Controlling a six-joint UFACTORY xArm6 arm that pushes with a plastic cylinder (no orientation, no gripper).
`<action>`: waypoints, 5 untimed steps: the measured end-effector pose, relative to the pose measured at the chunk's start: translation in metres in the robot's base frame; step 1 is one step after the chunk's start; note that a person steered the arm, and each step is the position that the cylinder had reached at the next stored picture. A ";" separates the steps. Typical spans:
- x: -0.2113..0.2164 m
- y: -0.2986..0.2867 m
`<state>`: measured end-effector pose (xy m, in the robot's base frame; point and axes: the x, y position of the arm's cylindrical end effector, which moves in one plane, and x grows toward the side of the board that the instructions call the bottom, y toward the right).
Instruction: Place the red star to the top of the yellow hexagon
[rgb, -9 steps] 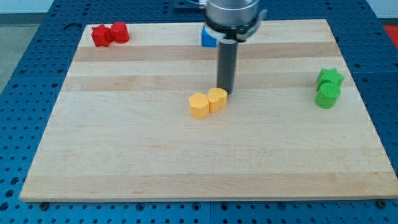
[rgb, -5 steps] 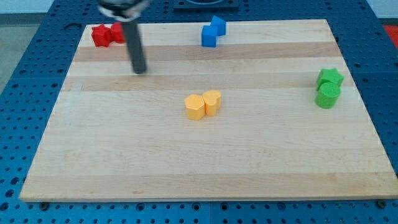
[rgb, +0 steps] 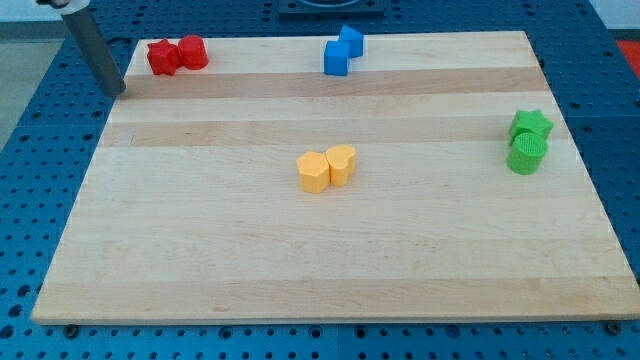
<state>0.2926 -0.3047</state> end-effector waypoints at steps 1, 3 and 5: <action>-0.020 0.000; -0.080 0.000; -0.092 0.003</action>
<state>0.2010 -0.3018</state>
